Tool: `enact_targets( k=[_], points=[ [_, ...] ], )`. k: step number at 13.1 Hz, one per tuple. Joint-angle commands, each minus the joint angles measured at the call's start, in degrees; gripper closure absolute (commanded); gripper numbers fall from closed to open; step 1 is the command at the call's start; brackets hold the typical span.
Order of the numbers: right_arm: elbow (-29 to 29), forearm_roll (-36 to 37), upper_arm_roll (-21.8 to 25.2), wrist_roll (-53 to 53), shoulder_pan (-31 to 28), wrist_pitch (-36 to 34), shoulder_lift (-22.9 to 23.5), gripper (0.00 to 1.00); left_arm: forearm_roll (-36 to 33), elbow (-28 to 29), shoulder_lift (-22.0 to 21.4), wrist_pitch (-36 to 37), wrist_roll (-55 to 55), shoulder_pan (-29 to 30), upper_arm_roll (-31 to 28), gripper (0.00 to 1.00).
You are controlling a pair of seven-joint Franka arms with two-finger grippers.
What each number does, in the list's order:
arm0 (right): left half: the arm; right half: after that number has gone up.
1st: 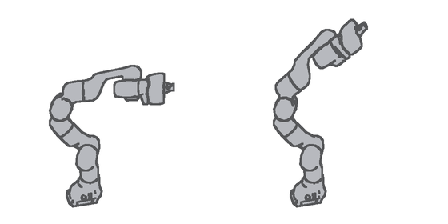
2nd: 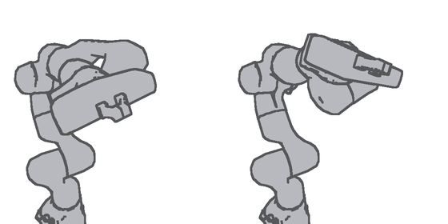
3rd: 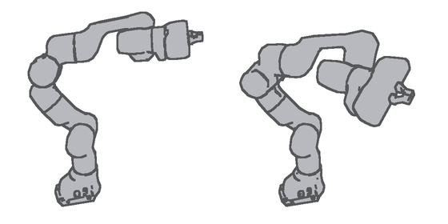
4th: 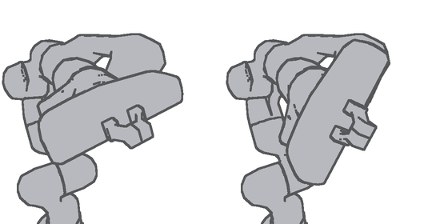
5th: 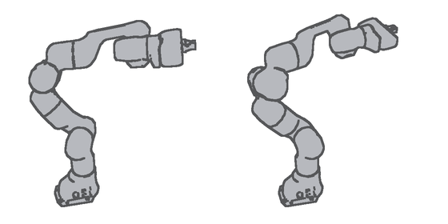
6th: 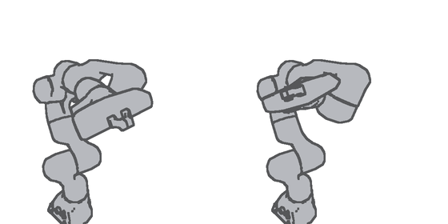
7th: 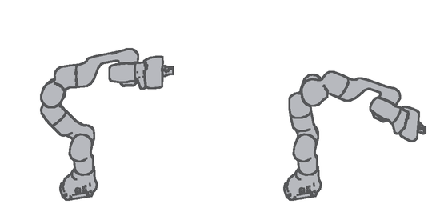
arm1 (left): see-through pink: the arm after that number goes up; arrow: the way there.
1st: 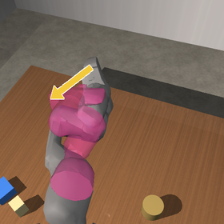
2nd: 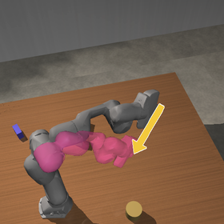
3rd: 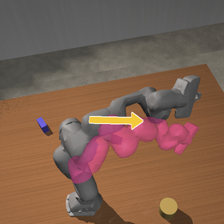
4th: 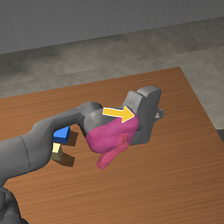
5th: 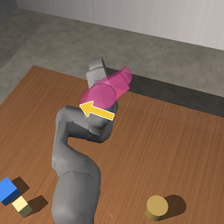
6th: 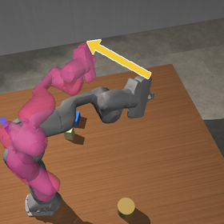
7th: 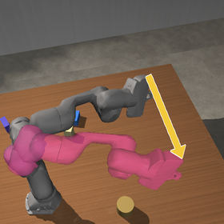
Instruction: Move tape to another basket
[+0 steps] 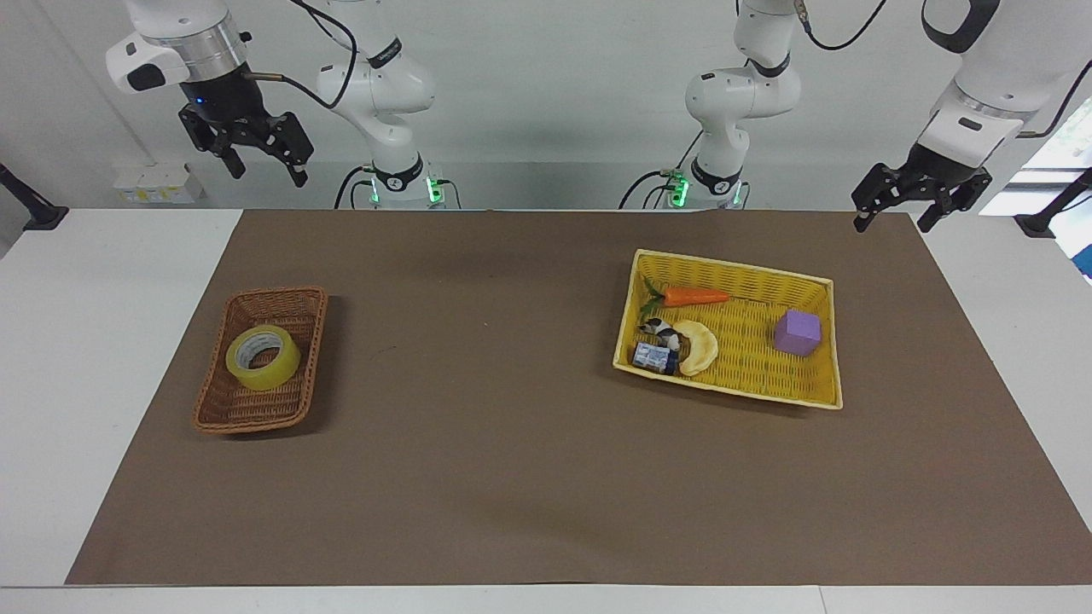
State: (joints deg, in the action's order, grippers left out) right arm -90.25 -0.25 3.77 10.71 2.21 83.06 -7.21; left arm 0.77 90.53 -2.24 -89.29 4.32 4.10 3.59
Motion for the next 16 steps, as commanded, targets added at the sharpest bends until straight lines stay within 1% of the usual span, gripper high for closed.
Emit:
enact_targets(
  k=[1,10,11,12,13,16],
  points=[
    [-2.0,1.1,-0.3,-1.1,0.0,-0.4,-1.8,0.0,-1.0,1.6,-1.3,-1.2,0.0,0.1,0.0,0.0],
    [-0.9,1.0,-0.2,-1.0,-0.1,-1.7,-1.2,0.0,-1.0,1.6,-1.3,-1.2,0.1,0.1,0.0,0.0],
    [-0.5,1.2,0.2,-1.1,-0.5,-1.9,-0.8,0.0,-1.0,1.6,-1.3,-1.2,0.1,0.1,0.0,0.0],
    [2.3,1.1,0.3,-1.2,-0.9,-1.9,0.7,0.0,-1.0,1.6,-1.3,-1.2,0.0,0.1,0.0,0.0],
    [3.4,1.2,0.4,-1.2,-0.8,-1.9,1.3,0.0,-1.0,1.6,-1.3,-1.2,0.1,0.1,0.0,0.0],
    [3.0,1.2,0.2,-1.1,-0.5,-1.9,1.0,0.0,-1.0,1.6,-1.3,-1.2,0.0,0.1,0.0,0.0]
  ],
)
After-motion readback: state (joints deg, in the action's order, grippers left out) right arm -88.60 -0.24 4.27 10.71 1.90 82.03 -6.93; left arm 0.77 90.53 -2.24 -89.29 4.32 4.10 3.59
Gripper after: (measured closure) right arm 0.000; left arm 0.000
